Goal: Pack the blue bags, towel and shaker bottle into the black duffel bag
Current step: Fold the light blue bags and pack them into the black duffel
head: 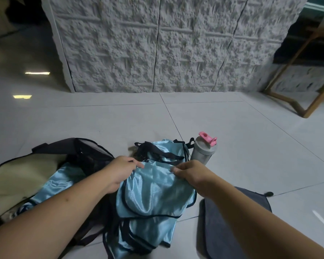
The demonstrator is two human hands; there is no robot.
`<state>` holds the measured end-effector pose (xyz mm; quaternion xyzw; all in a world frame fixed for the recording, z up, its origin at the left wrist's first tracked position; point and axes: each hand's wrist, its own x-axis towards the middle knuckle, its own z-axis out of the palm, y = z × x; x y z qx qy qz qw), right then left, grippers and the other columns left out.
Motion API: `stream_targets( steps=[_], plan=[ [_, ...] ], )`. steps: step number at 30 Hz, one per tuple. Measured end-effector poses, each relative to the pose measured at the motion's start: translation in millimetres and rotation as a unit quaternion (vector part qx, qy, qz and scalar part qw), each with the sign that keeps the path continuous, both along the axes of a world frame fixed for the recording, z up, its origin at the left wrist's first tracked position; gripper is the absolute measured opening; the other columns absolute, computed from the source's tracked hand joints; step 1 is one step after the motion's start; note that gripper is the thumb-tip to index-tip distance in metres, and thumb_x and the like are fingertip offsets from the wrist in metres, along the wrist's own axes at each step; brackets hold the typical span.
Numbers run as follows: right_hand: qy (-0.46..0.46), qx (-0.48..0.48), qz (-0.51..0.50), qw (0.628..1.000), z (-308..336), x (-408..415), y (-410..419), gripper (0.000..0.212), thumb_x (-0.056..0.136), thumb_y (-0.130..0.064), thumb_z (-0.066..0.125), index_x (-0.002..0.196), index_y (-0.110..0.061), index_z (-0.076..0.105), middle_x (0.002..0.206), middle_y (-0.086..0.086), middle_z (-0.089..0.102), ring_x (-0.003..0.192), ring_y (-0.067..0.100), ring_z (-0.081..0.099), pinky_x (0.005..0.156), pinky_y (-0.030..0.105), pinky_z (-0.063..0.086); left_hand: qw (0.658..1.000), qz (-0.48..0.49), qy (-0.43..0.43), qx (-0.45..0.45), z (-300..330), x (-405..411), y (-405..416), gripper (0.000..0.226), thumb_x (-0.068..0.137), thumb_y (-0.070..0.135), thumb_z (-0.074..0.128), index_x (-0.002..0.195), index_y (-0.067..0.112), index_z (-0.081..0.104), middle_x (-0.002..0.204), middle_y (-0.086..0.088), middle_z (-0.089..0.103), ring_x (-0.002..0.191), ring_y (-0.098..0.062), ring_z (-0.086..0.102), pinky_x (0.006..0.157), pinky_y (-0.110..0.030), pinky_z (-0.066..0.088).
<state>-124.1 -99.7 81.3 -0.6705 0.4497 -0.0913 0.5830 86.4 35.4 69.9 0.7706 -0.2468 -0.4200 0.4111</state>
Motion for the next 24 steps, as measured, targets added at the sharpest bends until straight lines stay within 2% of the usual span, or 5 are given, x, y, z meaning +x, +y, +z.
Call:
stream_targets(
  steps=[5, 9, 12, 19, 24],
  plan=[
    [0.107, -0.079, 0.135, 0.982, 14.1, 6.0, -1.1, 0.045, 0.072, -0.019, 0.093, 0.11, 0.0, 0.078, 0.111, 0.014, 0.078, 0.106, 0.023, 0.074, 0.097, 0.033, 0.059, 0.997, -0.072, -0.021, 0.034, 10.6, 3.5, 3.8, 0.017, 0.083, 0.016, 0.083, 0.1, 0.013, 0.079, 0.108, -0.001, 0.071, 0.114, -0.02, 0.062, 0.1, -0.03, 0.044],
    [0.224, -0.131, 0.212, 0.942, 13.1, 13.3, 1.8, 0.047, 0.071, -0.023, 0.094, 0.114, -0.016, 0.079, 0.093, -0.005, 0.077, 0.081, 0.012, 0.066, 0.071, 0.02, 0.054, 0.981, -0.148, -0.086, 0.094, 14.6, -0.8, 6.1, 0.061, 0.065, 0.012, 0.096, 0.12, 0.016, 0.071, 0.109, 0.005, 0.058, 0.109, -0.017, 0.057, 0.096, -0.027, 0.045],
    [0.266, -0.197, 0.212, 0.92, 11.8, 17.3, 3.0, 0.03, 0.078, -0.014, 0.086, 0.108, -0.012, 0.08, 0.083, -0.001, 0.07, 0.069, 0.014, 0.058, 0.055, 0.019, 0.047, 0.966, -0.128, -0.211, 0.076, 14.2, -5.0, 2.5, 0.041, 0.068, 0.008, 0.089, 0.105, 0.015, 0.074, 0.093, 0.003, 0.07, 0.087, -0.019, 0.07, 0.079, -0.032, 0.059],
    [0.177, -0.232, 0.138, 0.946, 10.3, 7.5, -4.6, 0.017, 0.081, -0.019, 0.081, 0.085, -0.004, 0.074, 0.08, 0.003, 0.07, 0.068, 0.018, 0.063, 0.062, 0.025, 0.053, 0.939, -0.113, -0.319, 0.055, 20.0, 5.8, 4.6, 0.032, 0.073, 0.025, 0.087, 0.099, 0.007, 0.078, 0.105, -0.004, 0.064, 0.096, -0.02, 0.059, 0.077, -0.025, 0.047],
    [-0.091, 0.031, 0.046, 0.994, 5.9, -12.3, -6.8, 0.024, 0.083, -0.004, 0.075, 0.106, 0.004, 0.077, 0.108, 0.023, 0.077, 0.104, 0.042, 0.073, 0.101, 0.053, 0.056, 0.991, -0.071, -0.108, -0.026, 25.2, 14.7, 23.1, 0.025, 0.075, 0.013, 0.088, 0.098, 0.011, 0.08, 0.107, 0.004, 0.076, 0.107, -0.025, 0.072, 0.098, -0.04, 0.054]
  ],
)
